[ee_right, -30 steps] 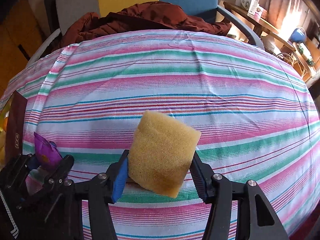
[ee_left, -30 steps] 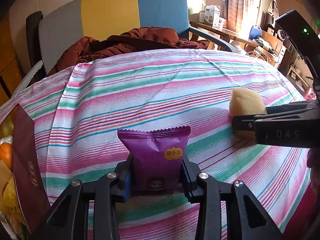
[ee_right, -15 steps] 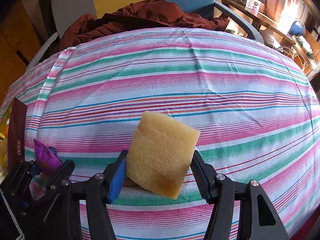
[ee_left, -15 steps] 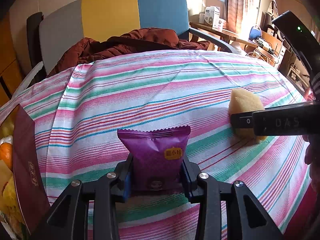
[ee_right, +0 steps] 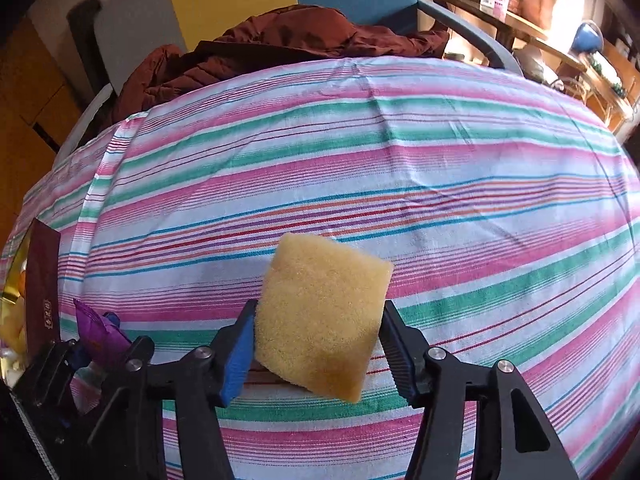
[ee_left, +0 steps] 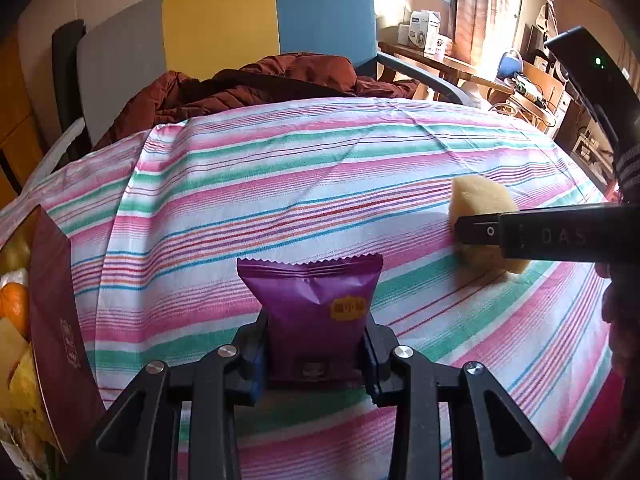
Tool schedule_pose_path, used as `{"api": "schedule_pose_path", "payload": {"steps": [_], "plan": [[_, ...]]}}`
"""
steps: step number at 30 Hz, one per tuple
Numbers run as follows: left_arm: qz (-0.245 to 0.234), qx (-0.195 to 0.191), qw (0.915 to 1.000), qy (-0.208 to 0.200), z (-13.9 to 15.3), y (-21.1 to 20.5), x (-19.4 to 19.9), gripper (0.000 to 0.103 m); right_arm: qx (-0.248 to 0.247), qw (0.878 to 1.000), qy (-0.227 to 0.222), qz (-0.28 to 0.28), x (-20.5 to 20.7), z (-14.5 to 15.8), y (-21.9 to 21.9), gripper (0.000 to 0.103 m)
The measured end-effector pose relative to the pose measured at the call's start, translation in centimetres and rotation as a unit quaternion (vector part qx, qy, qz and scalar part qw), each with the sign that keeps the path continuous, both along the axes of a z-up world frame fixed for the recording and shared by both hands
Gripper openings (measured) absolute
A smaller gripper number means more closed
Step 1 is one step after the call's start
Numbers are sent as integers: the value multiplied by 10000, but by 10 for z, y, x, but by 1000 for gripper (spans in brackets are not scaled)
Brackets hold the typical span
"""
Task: Organize objects
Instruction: 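Lift and carry purple candy toward tray with left tool while right tool carries cheese block, then lower purple candy into tray with left tool while right tool releases cheese block there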
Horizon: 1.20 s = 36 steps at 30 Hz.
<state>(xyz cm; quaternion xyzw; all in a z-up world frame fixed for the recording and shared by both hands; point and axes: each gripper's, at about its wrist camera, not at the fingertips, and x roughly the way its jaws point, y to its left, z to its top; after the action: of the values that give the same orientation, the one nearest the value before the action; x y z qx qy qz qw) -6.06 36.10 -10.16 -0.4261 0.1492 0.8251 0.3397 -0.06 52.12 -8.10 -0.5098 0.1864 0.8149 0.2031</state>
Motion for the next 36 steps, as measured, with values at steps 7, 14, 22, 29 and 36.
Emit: {"api": "schedule_pose_path", "payload": {"steps": [7,14,22,29,36], "plan": [[-8,191,9997,149,40,-32,20,36,83,9988,235,417,-1,9,-15,57],[182,299,9990,278,68,-68,35,36,243,9970,277,684,-3,13,-31,58],[463,301,9976,407,85,-112,42,37,245,9959,229,835,-1,12,-42,58],[804,361,9955,361,87,-152,36,37,164,9943,231,1030,-1,21,-60,58],[1019,462,9935,195,80,-182,32,37,-113,9910,556,1210,5,41,-109,58]]}}
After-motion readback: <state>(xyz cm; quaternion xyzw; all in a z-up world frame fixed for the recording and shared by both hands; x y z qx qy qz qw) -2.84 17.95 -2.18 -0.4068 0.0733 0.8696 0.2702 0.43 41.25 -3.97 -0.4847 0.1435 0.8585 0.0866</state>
